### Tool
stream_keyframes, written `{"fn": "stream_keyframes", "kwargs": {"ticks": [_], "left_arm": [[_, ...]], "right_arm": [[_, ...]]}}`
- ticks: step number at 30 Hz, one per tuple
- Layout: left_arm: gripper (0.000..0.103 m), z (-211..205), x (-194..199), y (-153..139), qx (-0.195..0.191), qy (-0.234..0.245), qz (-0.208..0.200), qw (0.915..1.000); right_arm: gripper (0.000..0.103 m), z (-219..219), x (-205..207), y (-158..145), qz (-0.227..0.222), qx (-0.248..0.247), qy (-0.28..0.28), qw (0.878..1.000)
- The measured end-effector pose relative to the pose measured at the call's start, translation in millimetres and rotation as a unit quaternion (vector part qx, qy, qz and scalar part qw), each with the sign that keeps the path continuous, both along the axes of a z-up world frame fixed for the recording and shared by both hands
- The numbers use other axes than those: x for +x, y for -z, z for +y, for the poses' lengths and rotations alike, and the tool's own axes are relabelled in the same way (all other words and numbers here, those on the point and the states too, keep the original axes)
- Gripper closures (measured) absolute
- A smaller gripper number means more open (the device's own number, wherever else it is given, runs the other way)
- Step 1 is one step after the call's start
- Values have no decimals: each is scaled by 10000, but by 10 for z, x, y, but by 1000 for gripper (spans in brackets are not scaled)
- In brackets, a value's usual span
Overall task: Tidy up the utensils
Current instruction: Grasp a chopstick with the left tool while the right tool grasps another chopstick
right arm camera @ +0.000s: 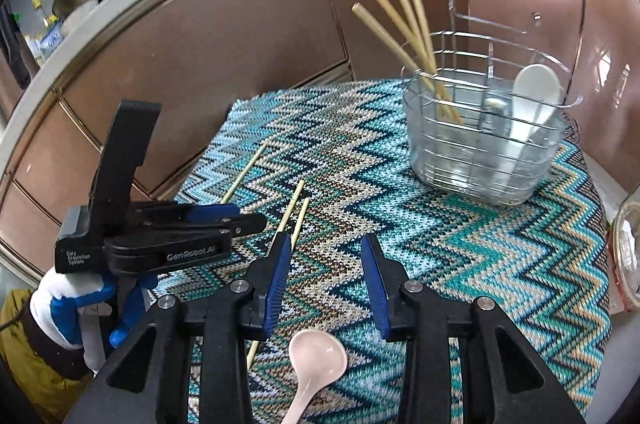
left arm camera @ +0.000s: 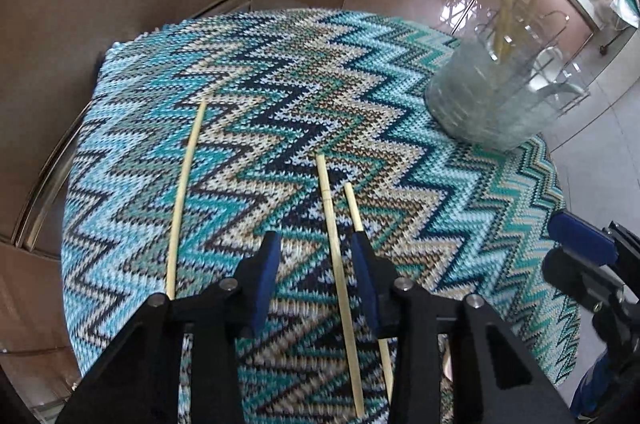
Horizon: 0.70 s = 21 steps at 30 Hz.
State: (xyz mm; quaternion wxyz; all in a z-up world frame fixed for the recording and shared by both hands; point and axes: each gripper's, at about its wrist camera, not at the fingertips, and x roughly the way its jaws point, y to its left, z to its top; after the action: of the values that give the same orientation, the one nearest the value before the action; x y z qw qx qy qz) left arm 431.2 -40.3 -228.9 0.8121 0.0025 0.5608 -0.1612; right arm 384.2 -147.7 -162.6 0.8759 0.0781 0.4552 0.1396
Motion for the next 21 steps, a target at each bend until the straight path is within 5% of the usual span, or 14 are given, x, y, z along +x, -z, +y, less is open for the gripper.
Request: {"fn": "stream_keyframes", "kwargs": {"ticks": [12, 16, 21], "left_arm": [[86, -137, 285, 287, -27, 315, 349, 9989], [97, -48, 350, 313, -233, 297, 376, 9986], [97, 121, 418, 332, -642, 253, 474, 9965]], "right_arm": [[67, 155, 369, 339, 400, -191, -240, 9987], [71, 298, 502, 481, 630, -268, -468, 9966], [75, 476, 625, 602, 835, -322, -721, 9934]]}}
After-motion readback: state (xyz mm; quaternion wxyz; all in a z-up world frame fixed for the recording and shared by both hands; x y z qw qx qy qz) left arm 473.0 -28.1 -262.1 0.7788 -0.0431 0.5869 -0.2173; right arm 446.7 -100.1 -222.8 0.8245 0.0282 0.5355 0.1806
